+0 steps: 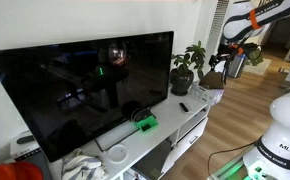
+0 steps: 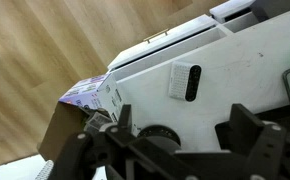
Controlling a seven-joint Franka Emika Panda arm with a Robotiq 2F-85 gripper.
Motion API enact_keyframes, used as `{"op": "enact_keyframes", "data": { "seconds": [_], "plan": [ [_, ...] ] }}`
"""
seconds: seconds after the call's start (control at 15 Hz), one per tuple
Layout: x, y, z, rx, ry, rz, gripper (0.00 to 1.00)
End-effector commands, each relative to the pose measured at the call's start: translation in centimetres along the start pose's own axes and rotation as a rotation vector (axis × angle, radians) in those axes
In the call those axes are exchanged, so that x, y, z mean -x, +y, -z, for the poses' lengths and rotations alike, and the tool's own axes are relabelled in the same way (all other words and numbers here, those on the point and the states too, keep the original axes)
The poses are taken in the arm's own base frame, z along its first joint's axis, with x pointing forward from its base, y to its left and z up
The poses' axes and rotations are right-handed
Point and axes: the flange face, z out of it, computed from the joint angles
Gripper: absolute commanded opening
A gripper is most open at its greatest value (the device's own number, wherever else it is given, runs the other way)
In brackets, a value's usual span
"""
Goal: Place the white and purple box lengthwise on the table
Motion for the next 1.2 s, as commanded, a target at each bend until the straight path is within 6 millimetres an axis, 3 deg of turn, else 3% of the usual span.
{"op": "enact_keyframes", "data": {
  "seconds": [0.0, 1.07, 1.13],
  "plan": [
    [0.0, 0.0, 0.0, 0.000, -0.001, 0.000, 1.00],
    [0.0, 0.0, 0.0, 0.000, -0.001, 0.000, 1.00],
    [-1.0, -0.4, -1.3, 0.011, -0.018, 0.012, 1.00]
  ]
}}
